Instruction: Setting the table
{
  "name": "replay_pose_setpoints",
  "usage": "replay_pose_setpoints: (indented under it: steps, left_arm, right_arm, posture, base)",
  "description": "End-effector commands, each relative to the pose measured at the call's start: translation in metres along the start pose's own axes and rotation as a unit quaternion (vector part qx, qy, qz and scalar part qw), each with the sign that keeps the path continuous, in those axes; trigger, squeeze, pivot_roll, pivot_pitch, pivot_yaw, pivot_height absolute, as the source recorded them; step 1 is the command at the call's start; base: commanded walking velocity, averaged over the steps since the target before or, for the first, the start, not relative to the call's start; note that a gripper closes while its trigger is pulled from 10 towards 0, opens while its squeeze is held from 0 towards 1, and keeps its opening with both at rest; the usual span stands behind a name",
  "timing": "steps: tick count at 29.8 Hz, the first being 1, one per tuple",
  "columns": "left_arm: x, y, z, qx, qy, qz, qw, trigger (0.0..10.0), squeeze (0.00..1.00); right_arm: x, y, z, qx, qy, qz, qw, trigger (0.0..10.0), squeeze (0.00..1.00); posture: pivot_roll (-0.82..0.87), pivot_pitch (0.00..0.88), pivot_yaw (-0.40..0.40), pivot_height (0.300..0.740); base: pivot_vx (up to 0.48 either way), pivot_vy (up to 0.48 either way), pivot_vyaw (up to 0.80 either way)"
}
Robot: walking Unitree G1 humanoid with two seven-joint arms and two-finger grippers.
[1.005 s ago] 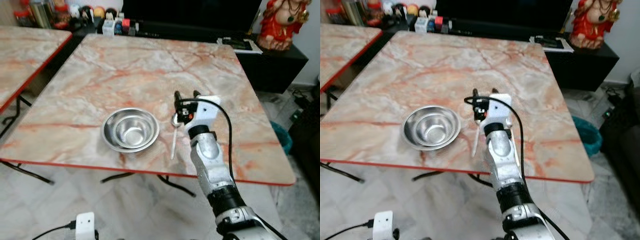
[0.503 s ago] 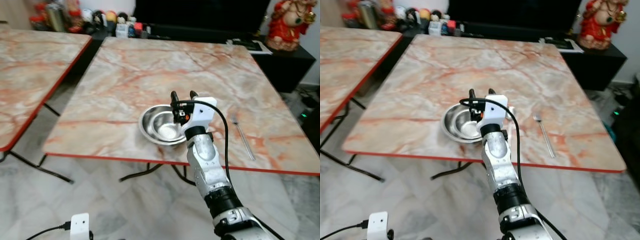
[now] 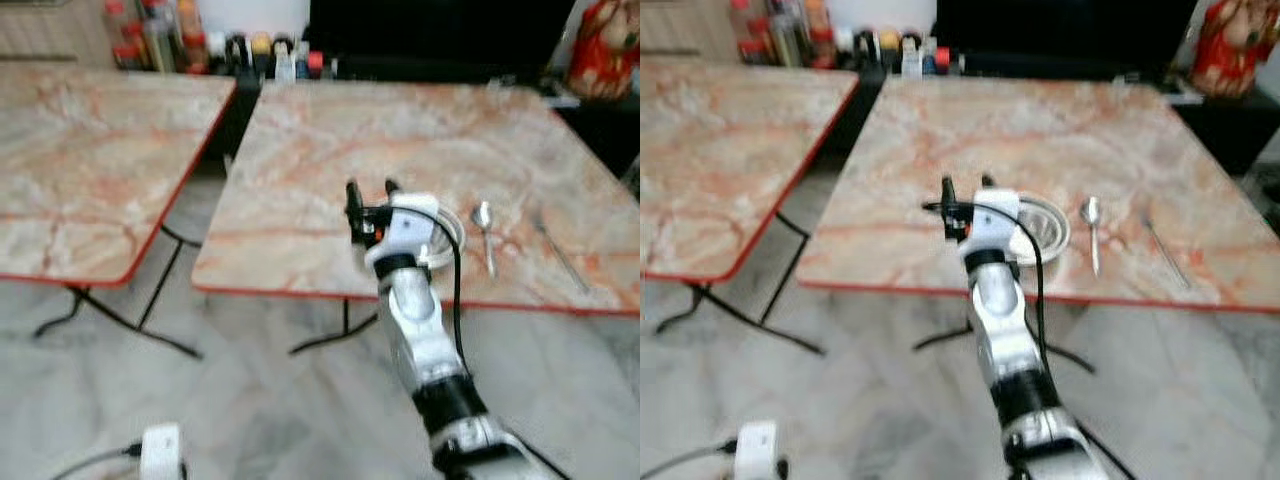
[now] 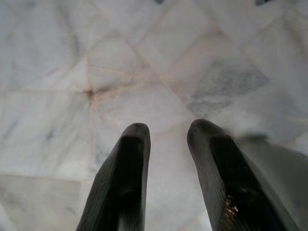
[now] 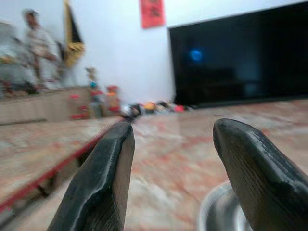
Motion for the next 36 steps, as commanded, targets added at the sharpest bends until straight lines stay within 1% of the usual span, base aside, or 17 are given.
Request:
replay_pose_setpoints:
  steps: [1, 13, 19, 20, 22, 23, 24, 27, 30, 32, 33, 35, 36]
  left_arm:
    - [0.007, -0.002, 0.0, 0.004, 0.006, 0.007, 1.0, 10.0, 0.0]
    - [0.008, -0.003, 0.0, 0.004, 0.01, 0.002, 1.0, 10.0, 0.0]
    - [0.008, -0.004, -0.001, 0.005, 0.014, -0.007, 1.0, 10.0, 0.0]
    - [0.008, -0.005, -0.001, 0.005, 0.016, -0.01, 1.0, 10.0, 0.0]
    - [0.008, -0.005, -0.001, 0.006, 0.017, -0.012, 1.0, 10.0, 0.0]
    - [0.008, -0.006, -0.001, 0.006, 0.017, -0.013, 1.0, 10.0, 0.0]
    - [0.008, -0.007, -0.002, 0.007, 0.018, -0.015, 1.0, 10.0, 0.0]
    - [0.008, -0.008, -0.002, 0.008, 0.02, -0.016, 1.0, 10.0, 0.0]
    - [0.009, -0.009, -0.002, 0.009, 0.021, -0.019, 1.0, 10.0, 0.0]
    - [0.01, -0.008, -0.002, 0.009, 0.022, -0.019, 1.0, 10.0, 0.0]
    - [0.01, -0.008, -0.002, 0.009, 0.023, -0.02, 1.0, 10.0, 0.0]
    - [0.011, -0.008, -0.002, 0.008, 0.023, -0.02, 1.0, 10.0, 0.0]
    - [0.011, -0.008, -0.002, 0.007, 0.024, -0.02, 0.999, 10.0, 0.0]
  right_arm:
    - [0.007, 0.007, 0.002, -0.013, 0.006, 0.001, 1.0, 10.0, 0.0]
    - [0.003, -0.005, -0.001, 0.008, 0.013, -0.015, 1.0, 10.0, 0.0]
    - [-0.007, -0.019, -0.007, 0.029, 0.012, -0.03, 0.999, 10.0, 0.0]
    - [-0.01, -0.025, -0.009, 0.042, 0.012, -0.034, 0.998, 10.0, 0.0]
    - [-0.012, -0.029, -0.011, 0.049, 0.014, -0.037, 0.998, 10.0, 0.0]
    - [-0.013, -0.034, -0.012, 0.057, 0.015, -0.04, 0.997, 10.0, 0.0]
    - [-0.017, -0.046, -0.017, 0.078, 0.018, -0.05, 0.996, 10.0, 0.0]
    - [-0.023, -0.06, -0.024, 0.103, 0.017, -0.056, 0.993, 10.0, 0.0]
    - [-0.034, -0.086, -0.038, 0.157, 0.012, -0.066, 0.985, 10.0, 0.0]
    - [-0.044, -0.105, -0.05, 0.201, 0.002, -0.066, 0.977, 10.0, 0.0]
    - [-0.054, -0.122, -0.064, 0.242, -0.007, -0.074, 0.967, 10.0, 0.0]
    - [-0.061, -0.132, -0.074, 0.269, -0.011, -0.087, 0.959, 10.0, 0.0]
    - [-0.065, -0.141, -0.082, 0.29, -0.012, -0.09, 0.953, 10.0, 0.0]
  posture:
    - [0.06, 0.041, -0.018, 0.715]
    - [0.07, 0.068, -0.035, 0.715]
    - [0.08, 0.078, -0.05, 0.715]
    - [0.08, 0.079, -0.054, 0.715]
    - [0.08, 0.08, -0.055, 0.715]
    - [0.08, 0.082, -0.058, 0.715]
    - [0.08, 0.084, -0.061, 0.715]
    - [0.08, 0.084, -0.063, 0.715]
    - [0.09, 0.086, -0.063, 0.715]
    - [0.09, 0.085, -0.062, 0.715]
    - [0.09, 0.086, -0.063, 0.715]
    - [0.09, 0.086, -0.06, 0.715]
    - [0.09, 0.086, -0.06, 0.715]
  base:
    - [0.0, 0.416, 0.0]
    - [0.0, 0.415, 0.0]
    - [0.0, 0.416, 0.0]
    - [0.0, 0.416, 0.0]
    - [0.0, 0.416, 0.0]
    - [0.0, 0.412, 0.0]
    - [0.0, 0.412, 0.0]
    - [0.0, 0.415, 0.0]
    - [0.0, 0.412, 0.0]
    - [0.0, 0.412, 0.0]
    - [0.0, 0.416, 0.0]
    - [0.0, 0.416, 0.0]
    - [0.0, 0.416, 0.0]
Point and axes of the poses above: a point about 5 cm out from each wrist's last joint towards the gripper, its own z axis pointing out of the wrist towards the gripper, its own y axis along the axis of the wrist's last joint, x = y × z, the point moved 6 cm from there along z, pointing out of the wrist towards the gripper, and after that the axes turned 2 degrees about z, right-handed, at the moved point
